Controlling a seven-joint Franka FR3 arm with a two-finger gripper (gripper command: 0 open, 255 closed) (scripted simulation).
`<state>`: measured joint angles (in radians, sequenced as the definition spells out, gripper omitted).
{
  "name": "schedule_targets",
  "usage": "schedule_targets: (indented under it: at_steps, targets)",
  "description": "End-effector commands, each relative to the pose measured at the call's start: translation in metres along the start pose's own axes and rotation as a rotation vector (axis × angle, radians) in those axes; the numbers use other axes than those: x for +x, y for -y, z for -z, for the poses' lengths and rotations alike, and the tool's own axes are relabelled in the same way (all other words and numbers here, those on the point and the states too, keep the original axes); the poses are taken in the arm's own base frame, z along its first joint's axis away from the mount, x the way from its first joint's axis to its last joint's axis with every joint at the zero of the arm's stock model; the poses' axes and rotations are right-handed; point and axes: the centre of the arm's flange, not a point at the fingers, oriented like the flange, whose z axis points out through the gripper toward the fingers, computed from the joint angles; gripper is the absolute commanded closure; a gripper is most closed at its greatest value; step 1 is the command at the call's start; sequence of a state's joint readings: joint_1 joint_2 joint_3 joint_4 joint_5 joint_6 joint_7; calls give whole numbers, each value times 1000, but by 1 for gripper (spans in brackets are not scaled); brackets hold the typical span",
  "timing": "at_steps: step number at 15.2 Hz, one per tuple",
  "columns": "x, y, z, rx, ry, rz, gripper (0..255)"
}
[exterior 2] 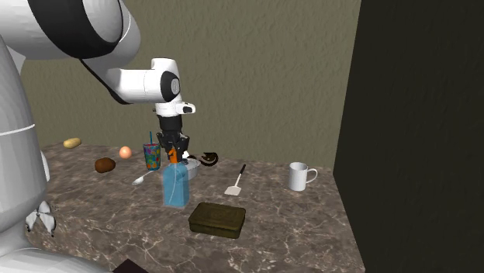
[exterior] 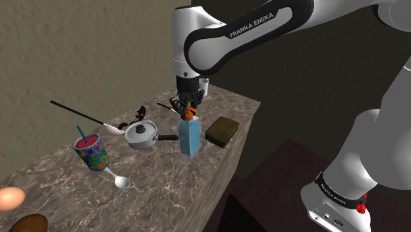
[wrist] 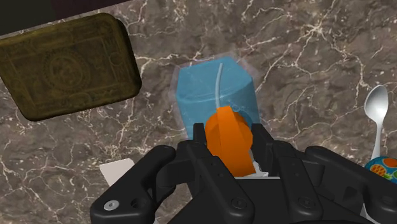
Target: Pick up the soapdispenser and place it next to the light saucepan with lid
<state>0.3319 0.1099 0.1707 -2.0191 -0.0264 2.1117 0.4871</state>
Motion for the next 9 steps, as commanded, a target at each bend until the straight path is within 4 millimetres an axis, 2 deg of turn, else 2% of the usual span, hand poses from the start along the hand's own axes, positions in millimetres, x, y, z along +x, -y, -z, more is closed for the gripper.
schedule_targets:
  at_steps: [1,2,3,8,9]
  targets:
    - [0,0,0,0,-1,0,255]
    - [0,0,0,0,-1,0,255]
    - [0,0,0,0,-1,0,0]
    - [0,0,0,0,-1,0,0]
    - [0,0,13,0,-1,0,0]
